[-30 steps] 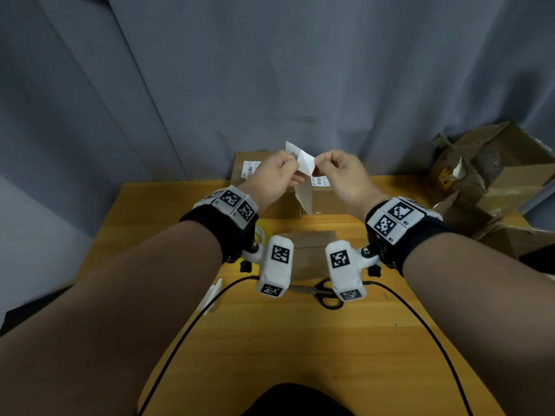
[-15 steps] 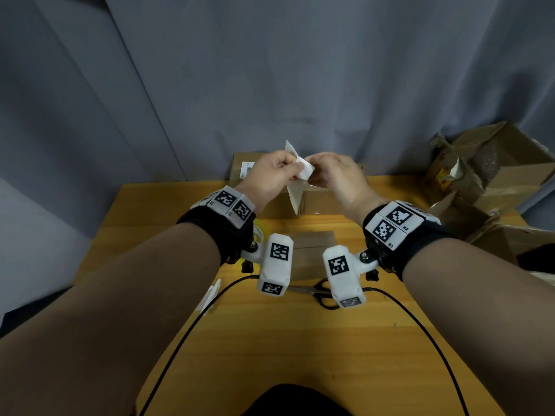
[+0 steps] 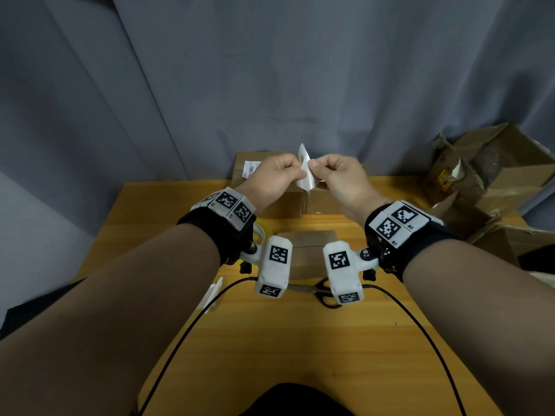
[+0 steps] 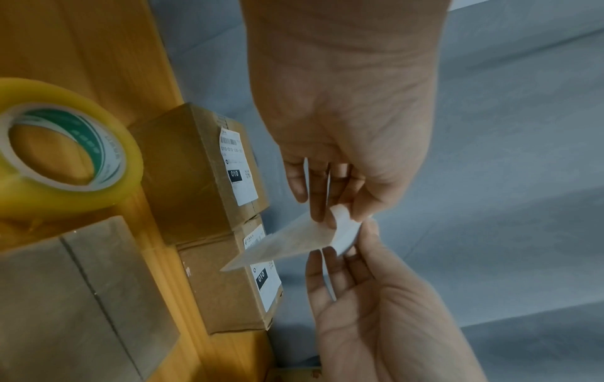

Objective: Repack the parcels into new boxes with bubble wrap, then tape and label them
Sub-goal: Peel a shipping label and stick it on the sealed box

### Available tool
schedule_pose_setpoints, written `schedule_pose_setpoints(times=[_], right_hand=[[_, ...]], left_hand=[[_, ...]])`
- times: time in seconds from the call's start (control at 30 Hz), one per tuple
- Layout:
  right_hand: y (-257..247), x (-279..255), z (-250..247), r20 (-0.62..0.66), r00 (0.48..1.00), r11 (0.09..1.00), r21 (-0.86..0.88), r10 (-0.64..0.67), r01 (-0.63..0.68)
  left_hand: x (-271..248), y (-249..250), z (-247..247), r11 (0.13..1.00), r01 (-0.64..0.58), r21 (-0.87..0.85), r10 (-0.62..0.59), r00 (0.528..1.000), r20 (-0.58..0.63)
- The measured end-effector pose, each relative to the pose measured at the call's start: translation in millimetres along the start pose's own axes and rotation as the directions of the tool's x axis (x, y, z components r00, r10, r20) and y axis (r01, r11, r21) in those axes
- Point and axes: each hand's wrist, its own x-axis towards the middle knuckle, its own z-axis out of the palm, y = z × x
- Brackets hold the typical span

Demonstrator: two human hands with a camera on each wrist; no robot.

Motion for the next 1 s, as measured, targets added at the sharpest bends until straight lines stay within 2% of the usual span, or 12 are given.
schedule_pose_setpoints(times=[0.2,0.3,0.37,0.43,0.57,0.63,0.77,1.0], right_hand=[[8.2,-3.5,7.2,-0.026,0.997,0.996,0.050,0.076,-0.075],[7.9,-4.3,8.4,0.005,1.000,1.000,-0.010,0.012,-0.012],[3.1,-5.7,8.8,0.040,0.999,0.998,-0.051,-0.035,0.037],[-0.7,-5.7,8.8,0.050,0.998,0.997,-0.052,-0.047,0.049],[-6.8,-6.4,8.9,0.045,0.996,0.994,0.073,0.081,-0.085],[-7.8,-7.5,10.5,0.035,0.994,0.986,0.121,0.107,-0.111],[-6.8,-8.9,15.3,-0.005,0.999,0.994,0.106,0.038,-0.037],[-4.7,1.0,17.6,0.014,0.996,0.995,-0.028,0.092,-0.092]], left_hand=[[-1.2,-1.7,-0.8,0.996,0.070,-0.058,-0.069,0.998,0.012],[-0.2,1.4,1.3,0.997,0.068,-0.038,-0.069,0.998,-0.013],[1.1,0.4,0.0,0.999,0.020,0.044,-0.018,0.999,-0.043],[1.7,-1.9,-1.8,0.999,-0.010,0.043,0.013,0.998,-0.056],[0.9,-5.3,-2.2,1.000,-0.011,-0.028,0.009,0.998,-0.059],[0.5,-5.7,-1.0,0.999,-0.031,-0.021,0.029,0.998,-0.063],[1.1,-4.4,1.5,0.998,-0.052,0.030,0.054,0.997,-0.057],[0.9,-5.7,-0.3,0.999,0.027,-0.021,-0.028,0.998,-0.063]])
